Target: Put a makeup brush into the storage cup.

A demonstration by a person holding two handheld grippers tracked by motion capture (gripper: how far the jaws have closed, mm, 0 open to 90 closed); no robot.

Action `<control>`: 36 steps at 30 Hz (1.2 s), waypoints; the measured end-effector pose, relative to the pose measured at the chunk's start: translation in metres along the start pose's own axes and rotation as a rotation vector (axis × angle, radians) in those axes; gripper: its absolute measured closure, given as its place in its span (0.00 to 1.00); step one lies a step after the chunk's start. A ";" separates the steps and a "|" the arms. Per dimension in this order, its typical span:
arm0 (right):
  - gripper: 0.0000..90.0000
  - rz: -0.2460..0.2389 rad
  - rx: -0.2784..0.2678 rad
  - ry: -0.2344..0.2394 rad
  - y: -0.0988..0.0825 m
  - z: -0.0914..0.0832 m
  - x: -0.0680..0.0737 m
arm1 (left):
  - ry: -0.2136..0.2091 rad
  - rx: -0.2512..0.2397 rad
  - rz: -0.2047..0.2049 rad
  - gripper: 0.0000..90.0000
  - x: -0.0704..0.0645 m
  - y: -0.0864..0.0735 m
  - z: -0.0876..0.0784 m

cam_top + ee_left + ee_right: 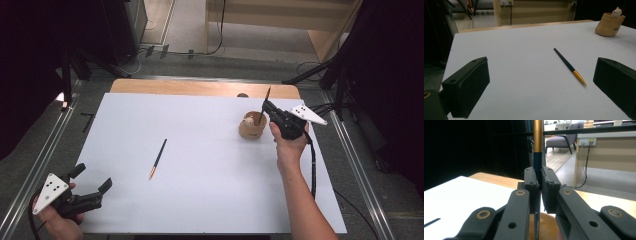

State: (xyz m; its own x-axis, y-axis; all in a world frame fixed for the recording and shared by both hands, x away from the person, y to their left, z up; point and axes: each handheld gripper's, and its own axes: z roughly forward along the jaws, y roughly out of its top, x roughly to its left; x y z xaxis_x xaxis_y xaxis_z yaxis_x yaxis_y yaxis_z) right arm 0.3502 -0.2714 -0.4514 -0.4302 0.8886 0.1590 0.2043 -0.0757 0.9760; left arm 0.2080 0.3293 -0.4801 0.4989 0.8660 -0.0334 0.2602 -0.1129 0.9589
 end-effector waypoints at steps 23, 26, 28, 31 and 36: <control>0.94 0.044 0.082 -0.045 -0.035 0.003 -0.013 | -0.002 0.000 -0.001 0.01 0.000 0.000 0.001; 0.94 0.037 0.092 -0.036 -0.037 0.003 -0.012 | -0.002 0.001 -0.002 0.01 -0.001 0.000 0.001; 0.86 0.030 0.094 -0.031 -0.036 0.002 -0.011 | -0.002 0.000 -0.002 0.01 0.000 0.000 0.001; 0.70 0.059 0.089 -0.020 -0.032 -0.002 -0.008 | -0.002 -0.001 -0.002 0.01 0.000 0.000 0.000; 0.42 0.079 0.103 -0.010 -0.024 -0.013 -0.007 | -0.002 -0.002 -0.004 0.01 0.000 0.000 0.000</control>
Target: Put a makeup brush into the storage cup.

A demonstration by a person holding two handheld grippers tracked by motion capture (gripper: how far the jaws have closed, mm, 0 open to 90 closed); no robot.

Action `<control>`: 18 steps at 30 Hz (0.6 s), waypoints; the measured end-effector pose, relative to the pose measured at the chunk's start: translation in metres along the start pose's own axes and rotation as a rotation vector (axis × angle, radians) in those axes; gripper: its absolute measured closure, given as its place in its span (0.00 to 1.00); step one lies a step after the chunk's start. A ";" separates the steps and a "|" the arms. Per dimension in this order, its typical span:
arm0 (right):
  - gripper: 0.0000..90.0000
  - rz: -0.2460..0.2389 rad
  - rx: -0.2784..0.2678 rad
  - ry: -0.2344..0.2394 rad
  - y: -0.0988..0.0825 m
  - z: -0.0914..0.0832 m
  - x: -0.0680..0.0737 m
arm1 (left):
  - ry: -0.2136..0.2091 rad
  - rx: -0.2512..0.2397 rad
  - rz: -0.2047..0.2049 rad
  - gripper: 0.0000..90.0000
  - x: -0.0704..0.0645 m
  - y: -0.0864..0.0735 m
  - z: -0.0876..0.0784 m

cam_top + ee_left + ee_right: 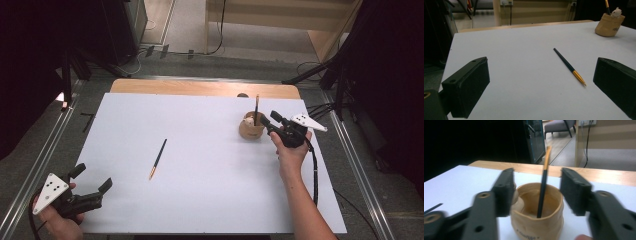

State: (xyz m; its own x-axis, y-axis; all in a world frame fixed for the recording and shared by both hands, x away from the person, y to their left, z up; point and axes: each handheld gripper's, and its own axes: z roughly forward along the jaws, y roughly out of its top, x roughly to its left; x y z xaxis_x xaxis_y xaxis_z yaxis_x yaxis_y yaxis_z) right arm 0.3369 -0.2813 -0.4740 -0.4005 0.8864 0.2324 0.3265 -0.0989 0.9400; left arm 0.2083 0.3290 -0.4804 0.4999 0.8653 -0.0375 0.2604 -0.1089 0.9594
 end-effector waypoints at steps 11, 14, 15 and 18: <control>0.00 -0.053 -0.001 0.015 -0.007 -0.041 0.004 | -0.001 0.002 -0.003 0.01 -0.001 0.000 0.001; 0.00 -0.046 -0.006 0.027 -0.018 -0.057 0.003 | -0.004 0.004 0.001 0.01 -0.003 0.000 0.003; 0.00 -0.044 -0.007 0.035 -0.021 -0.061 0.003 | -0.004 0.004 0.001 0.01 -0.003 0.000 0.003; 0.00 -0.039 -0.007 0.041 -0.029 -0.072 0.003 | -0.007 -0.001 0.000 0.01 -0.004 0.001 0.004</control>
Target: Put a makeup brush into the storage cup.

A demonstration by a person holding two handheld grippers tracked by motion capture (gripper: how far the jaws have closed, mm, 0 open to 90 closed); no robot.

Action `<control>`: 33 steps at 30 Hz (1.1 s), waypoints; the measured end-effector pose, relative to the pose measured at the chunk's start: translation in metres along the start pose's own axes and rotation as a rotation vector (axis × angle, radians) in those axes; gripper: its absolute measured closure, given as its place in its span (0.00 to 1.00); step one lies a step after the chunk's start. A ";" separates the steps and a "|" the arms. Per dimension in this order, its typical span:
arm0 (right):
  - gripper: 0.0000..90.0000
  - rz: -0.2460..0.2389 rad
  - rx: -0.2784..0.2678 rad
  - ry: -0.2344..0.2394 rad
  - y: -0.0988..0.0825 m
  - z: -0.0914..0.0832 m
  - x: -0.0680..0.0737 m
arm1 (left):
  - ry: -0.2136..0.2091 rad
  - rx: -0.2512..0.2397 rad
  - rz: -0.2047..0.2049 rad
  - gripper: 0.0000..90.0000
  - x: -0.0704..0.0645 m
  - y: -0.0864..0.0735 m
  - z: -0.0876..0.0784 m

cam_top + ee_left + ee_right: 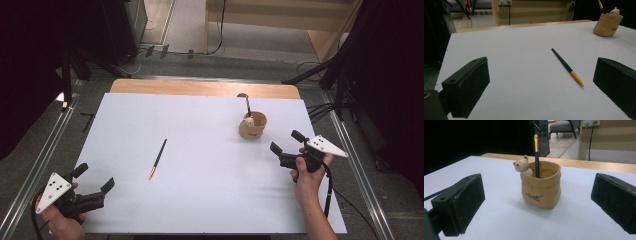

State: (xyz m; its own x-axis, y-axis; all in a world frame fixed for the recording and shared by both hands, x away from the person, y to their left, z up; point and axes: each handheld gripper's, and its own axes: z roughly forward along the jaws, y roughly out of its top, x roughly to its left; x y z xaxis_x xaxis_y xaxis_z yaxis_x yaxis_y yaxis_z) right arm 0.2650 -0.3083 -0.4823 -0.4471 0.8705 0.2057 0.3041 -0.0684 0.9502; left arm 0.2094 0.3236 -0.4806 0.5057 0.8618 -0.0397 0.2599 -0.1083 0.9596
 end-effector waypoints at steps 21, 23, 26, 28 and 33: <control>0.00 0.025 -0.021 -0.015 -0.022 -0.056 -0.003 | -0.004 -0.005 0.007 0.01 -0.002 0.001 0.001; 0.00 0.029 -0.024 -0.013 -0.023 -0.059 -0.003 | -0.004 -0.005 0.007 0.01 -0.002 0.001 0.001; 0.00 0.031 -0.027 -0.016 -0.026 -0.067 -0.003 | -0.004 -0.005 0.007 0.01 -0.001 0.001 0.001; 0.00 0.031 -0.027 -0.022 -0.030 -0.074 -0.001 | -0.004 -0.007 0.006 0.01 -0.002 0.001 0.001; 0.00 0.022 -0.020 -0.022 -0.032 -0.076 -0.001 | -0.006 -0.006 0.007 0.01 -0.003 0.001 0.003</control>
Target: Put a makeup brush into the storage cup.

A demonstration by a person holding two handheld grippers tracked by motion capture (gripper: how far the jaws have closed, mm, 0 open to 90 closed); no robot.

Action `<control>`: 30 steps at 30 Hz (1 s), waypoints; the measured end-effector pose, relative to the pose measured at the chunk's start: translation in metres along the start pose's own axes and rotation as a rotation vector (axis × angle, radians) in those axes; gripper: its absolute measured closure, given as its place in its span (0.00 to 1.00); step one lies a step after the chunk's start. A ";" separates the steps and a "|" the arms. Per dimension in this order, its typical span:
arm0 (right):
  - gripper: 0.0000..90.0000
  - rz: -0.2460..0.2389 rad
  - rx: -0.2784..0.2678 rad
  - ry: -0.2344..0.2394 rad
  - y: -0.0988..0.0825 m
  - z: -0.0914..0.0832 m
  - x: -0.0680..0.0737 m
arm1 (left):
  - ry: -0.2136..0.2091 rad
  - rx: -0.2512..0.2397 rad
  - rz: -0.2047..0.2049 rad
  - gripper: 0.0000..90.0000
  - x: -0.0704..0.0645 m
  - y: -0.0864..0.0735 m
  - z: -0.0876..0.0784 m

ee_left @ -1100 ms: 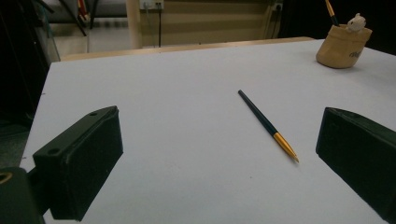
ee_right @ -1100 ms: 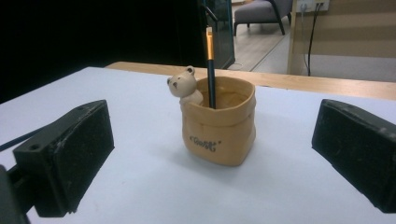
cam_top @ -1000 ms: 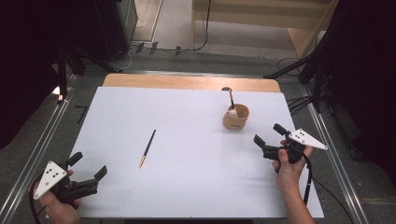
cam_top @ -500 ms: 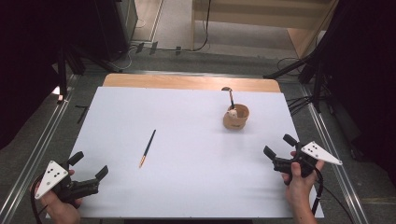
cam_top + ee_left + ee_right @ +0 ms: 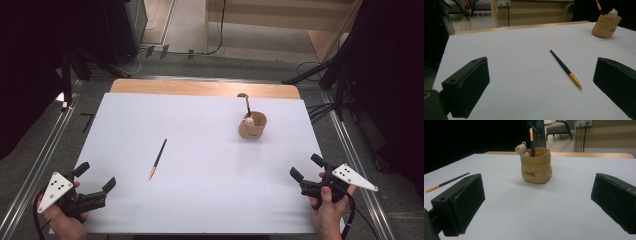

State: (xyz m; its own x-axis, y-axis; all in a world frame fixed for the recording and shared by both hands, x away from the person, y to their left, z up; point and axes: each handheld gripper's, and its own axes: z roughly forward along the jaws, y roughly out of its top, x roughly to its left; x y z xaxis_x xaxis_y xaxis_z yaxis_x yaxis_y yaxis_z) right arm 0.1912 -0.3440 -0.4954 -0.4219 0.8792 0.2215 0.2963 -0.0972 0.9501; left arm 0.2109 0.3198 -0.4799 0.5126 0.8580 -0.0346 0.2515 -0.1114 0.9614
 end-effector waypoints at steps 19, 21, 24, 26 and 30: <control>0.00 -0.002 -0.022 0.011 0.003 0.002 0.002 | -0.016 -0.020 -0.005 0.01 -0.006 0.012 0.007; 0.00 0.002 -0.021 0.013 0.003 0.003 0.002 | -0.019 -0.028 -0.005 0.01 -0.008 0.017 0.009; 0.00 -0.005 -0.021 0.017 0.003 0.004 0.003 | -0.029 -0.032 -0.004 0.01 -0.011 0.021 0.015; 0.00 -0.007 -0.022 0.019 0.004 0.004 0.004 | -0.034 -0.032 -0.003 0.01 -0.012 0.024 0.019; 0.00 -0.011 -0.018 0.025 0.003 0.006 0.004 | -0.044 -0.036 -0.004 0.01 -0.013 0.031 0.028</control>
State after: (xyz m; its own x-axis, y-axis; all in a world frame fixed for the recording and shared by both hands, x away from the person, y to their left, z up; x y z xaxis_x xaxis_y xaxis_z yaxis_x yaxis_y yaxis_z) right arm 0.1957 -0.3384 -0.4930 -0.4462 0.8684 0.2165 0.2765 -0.0963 0.9562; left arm 0.2350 0.2914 -0.4574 0.5477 0.8352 -0.0499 0.2243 -0.0892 0.9704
